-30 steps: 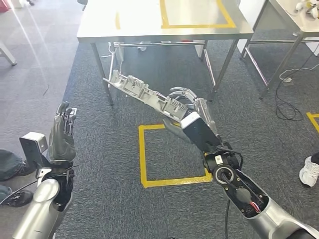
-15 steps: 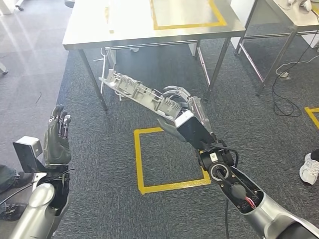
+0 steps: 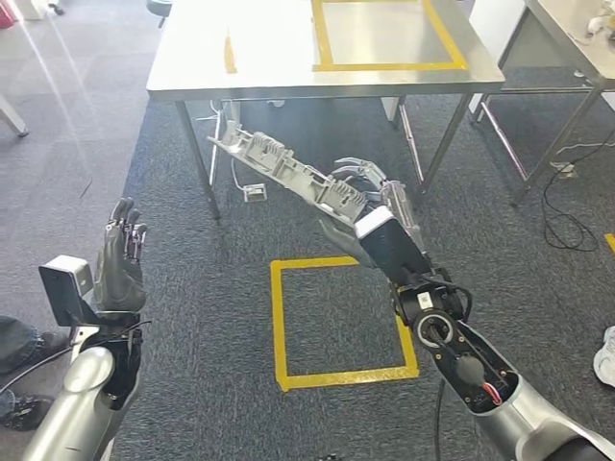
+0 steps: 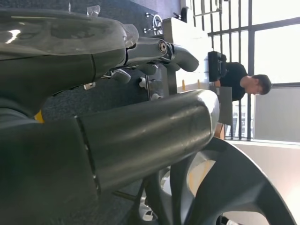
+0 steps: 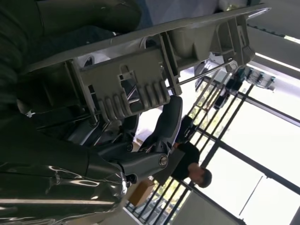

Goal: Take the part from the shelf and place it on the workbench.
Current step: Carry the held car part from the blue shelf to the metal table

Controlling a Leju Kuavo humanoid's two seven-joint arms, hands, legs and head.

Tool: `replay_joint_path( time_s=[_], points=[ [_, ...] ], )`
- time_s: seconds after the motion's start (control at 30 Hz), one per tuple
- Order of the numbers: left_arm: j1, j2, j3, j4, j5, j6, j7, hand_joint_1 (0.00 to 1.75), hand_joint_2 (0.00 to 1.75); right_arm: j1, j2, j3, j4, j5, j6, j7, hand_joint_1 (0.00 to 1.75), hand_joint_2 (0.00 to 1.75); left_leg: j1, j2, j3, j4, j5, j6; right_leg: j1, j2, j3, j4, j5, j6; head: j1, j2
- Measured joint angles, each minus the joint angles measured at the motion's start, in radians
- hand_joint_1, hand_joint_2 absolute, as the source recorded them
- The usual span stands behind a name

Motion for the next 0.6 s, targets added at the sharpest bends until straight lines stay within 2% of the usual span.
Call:
replay_joint_path(
  time_s=[0.03,0.07,0.1,0.2,0.23,0.27,0.3,0.37,0.4,0.43,0.47,0.5,0.53,0.57,0.6],
  points=[
    [0.0,0.0,0.0,0.0,0.0,-0.001,0.001,0.0,0.0,0.0,0.0,-0.003,0.0,0.0,0.0,0.0,1.75,1.75,-0.001,-0.001,0.01,0.002,-0.009,-0.003,0.001,0.0,0.021,-0.072,0.047,-0.003,0.004,0.0],
    [-0.001,0.0,0.0,0.0,0.0,-0.001,0.002,0.0,0.0,-0.001,-0.001,-0.006,0.0,0.0,0.0,0.0,1.75,1.75,-0.002,-0.001,0.015,0.004,-0.016,-0.007,0.003,0.0,0.039,-0.131,0.076,-0.008,0.007,0.0],
    [-0.001,0.0,0.0,0.0,0.0,-0.002,0.003,0.0,0.0,-0.002,-0.001,-0.008,0.0,0.0,0.0,0.0,1.75,1.75,-0.003,-0.001,0.015,0.004,-0.021,-0.011,0.005,0.0,0.05,-0.165,0.092,-0.014,0.008,0.0],
    [-0.002,0.0,-0.001,0.0,0.0,-0.002,0.005,0.0,0.0,-0.002,-0.002,-0.014,-0.002,0.001,0.001,0.001,1.75,1.75,-0.005,-0.001,0.012,0.017,-0.029,-0.026,0.007,0.0,0.069,-0.181,0.088,-0.035,0.005,0.0],
    [-0.003,0.0,-0.001,-0.001,0.0,-0.002,0.004,0.0,0.0,-0.002,-0.002,-0.017,-0.002,0.001,0.001,0.002,1.75,1.75,-0.005,0.0,0.004,0.039,-0.033,-0.032,0.005,0.001,0.077,-0.185,0.085,-0.041,0.003,0.0],
    [-0.005,0.0,-0.002,-0.001,0.0,-0.002,0.004,0.0,0.0,-0.002,-0.003,-0.019,-0.002,0.001,0.001,0.002,1.75,1.75,-0.003,0.001,-0.018,0.079,-0.04,-0.036,0.003,0.001,0.086,-0.187,0.082,-0.045,0.0,0.0],
    [-0.005,0.0,-0.002,-0.001,0.0,-0.002,0.004,0.0,0.0,-0.003,-0.003,-0.02,-0.002,0.001,0.001,0.002,1.75,1.75,-0.001,0.002,-0.055,0.14,-0.052,-0.041,0.002,0.001,0.094,-0.189,0.077,-0.049,-0.004,0.0],
    [-0.003,0.0,-0.002,-0.001,0.0,-0.002,0.004,0.0,0.0,-0.004,-0.004,-0.021,-0.002,0.002,0.001,0.001,1.75,1.75,0.002,0.003,-0.153,0.274,-0.092,-0.048,0.002,0.002,0.109,-0.19,0.062,-0.053,-0.016,0.0],
    [-0.001,0.001,-0.002,-0.001,0.0,-0.002,0.004,0.0,0.0,-0.003,-0.004,-0.022,-0.002,0.002,0.001,0.0,1.75,1.75,0.003,0.004,-0.19,0.312,-0.107,-0.051,0.002,0.003,0.12,-0.19,0.052,-0.053,-0.021,0.0],
    [0.0,0.001,-0.002,-0.001,0.0,-0.002,0.004,0.0,0.0,-0.001,-0.004,-0.022,-0.001,0.002,0.001,0.001,1.75,1.75,0.004,0.004,-0.21,0.315,-0.106,-0.052,0.002,0.003,0.132,-0.19,0.041,-0.052,-0.025,0.0],
    [0.001,0.001,-0.002,-0.001,0.0,-0.002,0.004,0.0,0.0,0.001,-0.004,-0.023,-0.001,0.002,0.001,0.002,1.75,1.75,0.004,0.004,-0.21,0.28,-0.086,-0.051,0.002,0.004,0.148,-0.19,0.029,-0.051,-0.029,0.0],
    [0.001,0.001,-0.002,-0.001,0.0,-0.002,0.004,0.0,0.0,0.002,-0.004,-0.022,-0.001,0.002,0.001,0.002,1.75,1.75,0.004,0.004,-0.194,0.214,-0.044,-0.047,0.002,0.004,0.164,-0.19,0.017,-0.049,-0.033,0.0],
    [0.0,0.002,-0.002,-0.001,0.0,-0.002,0.004,0.0,0.0,0.002,-0.004,-0.022,0.0,0.002,0.001,0.002,1.75,1.75,0.003,0.005,-0.171,0.134,0.013,-0.04,0.003,0.005,0.179,-0.19,0.004,-0.047,-0.038,0.0],
    [0.0,0.002,-0.002,-0.001,0.0,-0.002,0.004,0.0,0.0,0.002,-0.004,-0.022,0.0,0.002,0.001,0.002,1.75,1.75,0.0,0.005,-0.149,0.068,0.057,-0.035,0.004,0.006,0.192,-0.19,-0.01,-0.043,-0.042,0.0],
    [-0.001,0.002,-0.002,-0.001,0.0,-0.002,0.005,0.0,0.0,0.0,-0.004,-0.022,0.0,0.002,0.001,0.001,1.75,1.75,-0.003,0.005,-0.134,0.025,0.089,-0.03,0.005,0.007,0.201,-0.193,-0.023,-0.038,-0.045,0.0]
  ],
)
